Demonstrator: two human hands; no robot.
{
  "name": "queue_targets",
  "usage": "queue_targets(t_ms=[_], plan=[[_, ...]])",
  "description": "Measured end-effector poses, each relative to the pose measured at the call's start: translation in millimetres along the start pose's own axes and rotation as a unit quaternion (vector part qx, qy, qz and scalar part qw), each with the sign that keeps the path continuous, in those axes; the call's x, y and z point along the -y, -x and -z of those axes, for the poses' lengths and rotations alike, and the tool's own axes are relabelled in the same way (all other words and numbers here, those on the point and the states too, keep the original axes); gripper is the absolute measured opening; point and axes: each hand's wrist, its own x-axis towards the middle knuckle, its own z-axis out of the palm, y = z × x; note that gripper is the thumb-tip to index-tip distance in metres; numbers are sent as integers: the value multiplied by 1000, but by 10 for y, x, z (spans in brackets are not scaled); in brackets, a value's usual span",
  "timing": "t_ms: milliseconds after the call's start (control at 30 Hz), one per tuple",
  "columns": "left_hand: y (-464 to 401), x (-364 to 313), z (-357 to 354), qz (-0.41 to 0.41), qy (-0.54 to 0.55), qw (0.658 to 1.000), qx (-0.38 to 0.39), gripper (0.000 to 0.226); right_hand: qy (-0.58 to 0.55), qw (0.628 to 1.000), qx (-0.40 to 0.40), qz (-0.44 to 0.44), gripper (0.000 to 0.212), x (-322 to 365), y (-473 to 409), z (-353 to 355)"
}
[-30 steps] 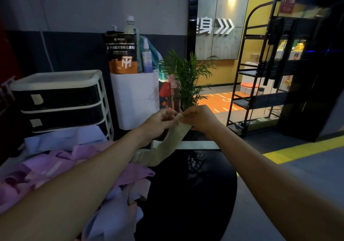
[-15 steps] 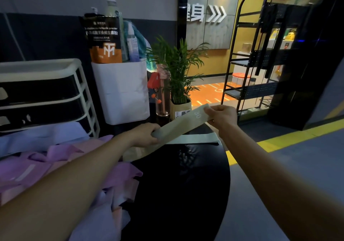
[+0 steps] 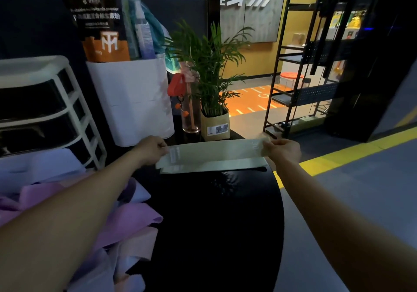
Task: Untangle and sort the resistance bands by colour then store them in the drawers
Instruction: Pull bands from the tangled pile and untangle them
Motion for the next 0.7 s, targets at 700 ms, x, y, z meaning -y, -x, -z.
queue_targets(t_ms=[700], plan=[[-372, 317, -573, -25, 16, 999, 38, 50, 335, 922, -26, 195, 32, -572, -366, -322]])
